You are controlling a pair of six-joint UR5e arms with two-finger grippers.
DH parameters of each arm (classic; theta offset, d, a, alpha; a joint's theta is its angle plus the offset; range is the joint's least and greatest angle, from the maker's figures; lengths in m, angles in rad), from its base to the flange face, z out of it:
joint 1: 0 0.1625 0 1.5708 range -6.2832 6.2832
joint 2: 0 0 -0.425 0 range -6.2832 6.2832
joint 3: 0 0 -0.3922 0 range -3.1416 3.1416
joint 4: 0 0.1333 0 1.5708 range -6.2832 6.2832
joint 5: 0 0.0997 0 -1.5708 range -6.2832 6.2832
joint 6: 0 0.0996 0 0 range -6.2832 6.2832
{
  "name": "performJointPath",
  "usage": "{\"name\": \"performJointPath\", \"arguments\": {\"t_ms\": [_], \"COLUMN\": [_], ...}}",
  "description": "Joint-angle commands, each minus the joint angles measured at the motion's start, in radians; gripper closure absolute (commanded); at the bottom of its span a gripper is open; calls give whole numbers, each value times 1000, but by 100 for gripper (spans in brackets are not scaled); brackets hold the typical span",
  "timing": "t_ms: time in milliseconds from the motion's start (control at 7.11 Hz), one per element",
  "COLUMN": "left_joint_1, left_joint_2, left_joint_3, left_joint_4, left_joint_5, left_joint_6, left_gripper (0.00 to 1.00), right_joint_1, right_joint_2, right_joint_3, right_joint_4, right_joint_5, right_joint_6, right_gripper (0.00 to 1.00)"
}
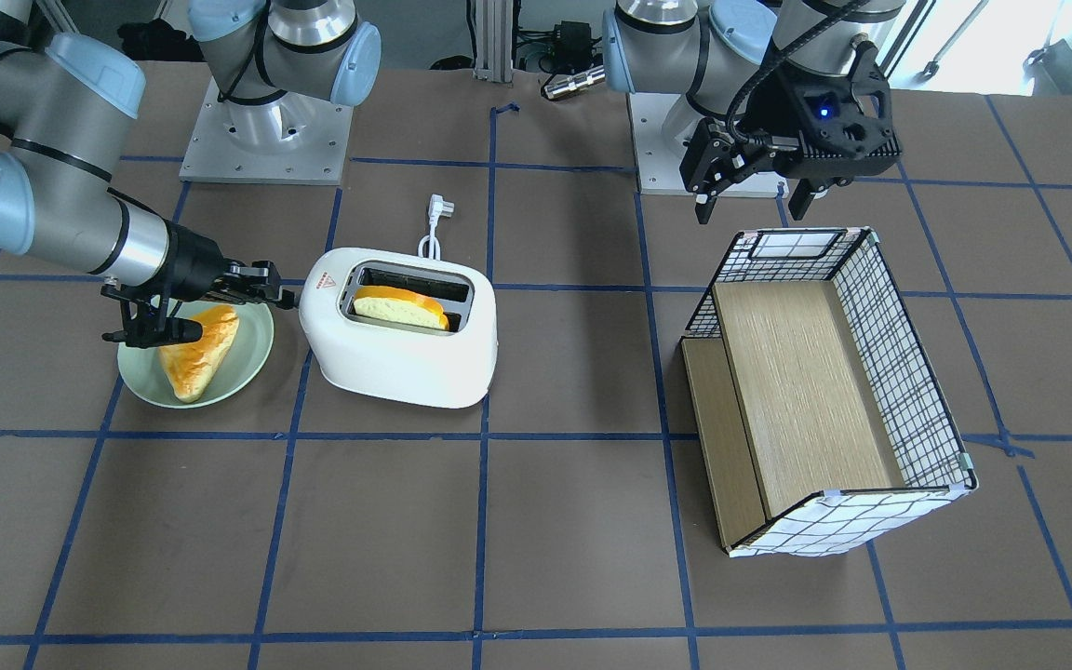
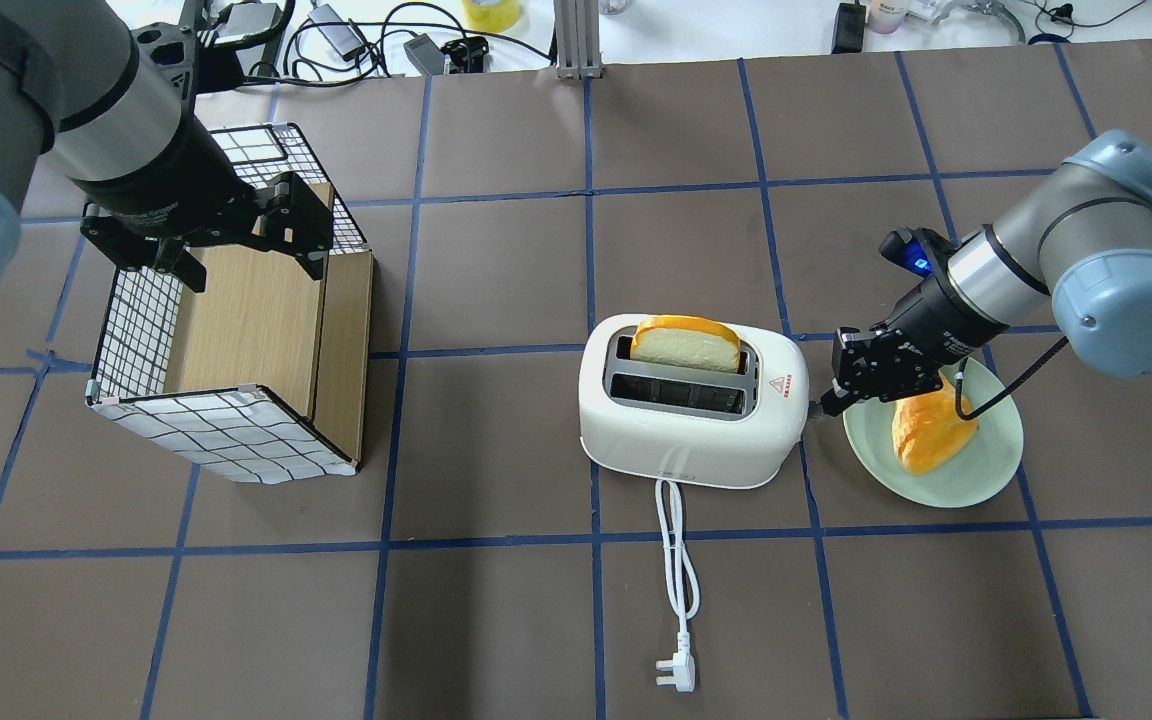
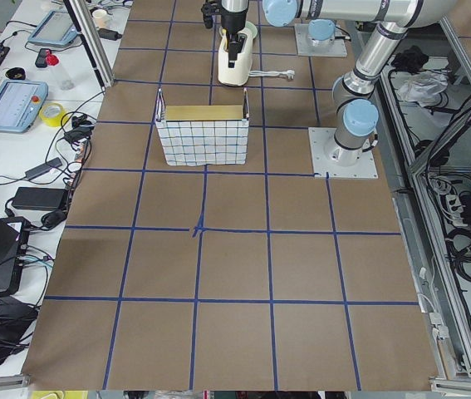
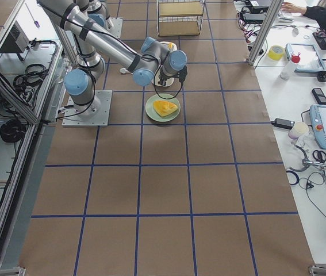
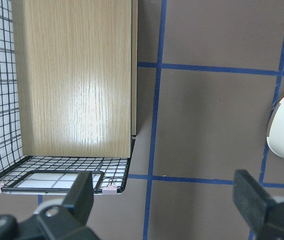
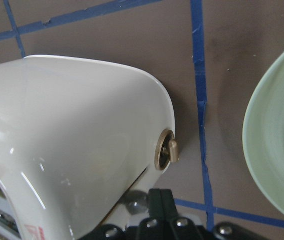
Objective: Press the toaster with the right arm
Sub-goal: 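Lift the right gripper up and away from the toaster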
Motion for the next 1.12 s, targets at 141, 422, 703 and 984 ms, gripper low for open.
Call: {"name": "performJointPath", "arguments": {"t_ms": [141,422,703,984], "left_joint_1": [0,0,0,0], "left_joint_2": [0,0,0,0], "left_joint_3": [0,0,0,0], "left_joint_4": [0,0,0,0], "left_joint_5": [0,0,0,0], "left_joint_6": [0,0,0,0], "left_gripper": [0,0,0,0], "right_joint_1": [8,47,169,261], "right_joint_2": [-90,-88,-79,-79], "right_joint_3": [-211,-390,-480,-499], "right_joint_4": [58,187,200,113], "right_joint_5": [-106,-199,-325,-371], "right_joint_6": [140,192,279,323], "right_gripper": [86,79,69,0]}}
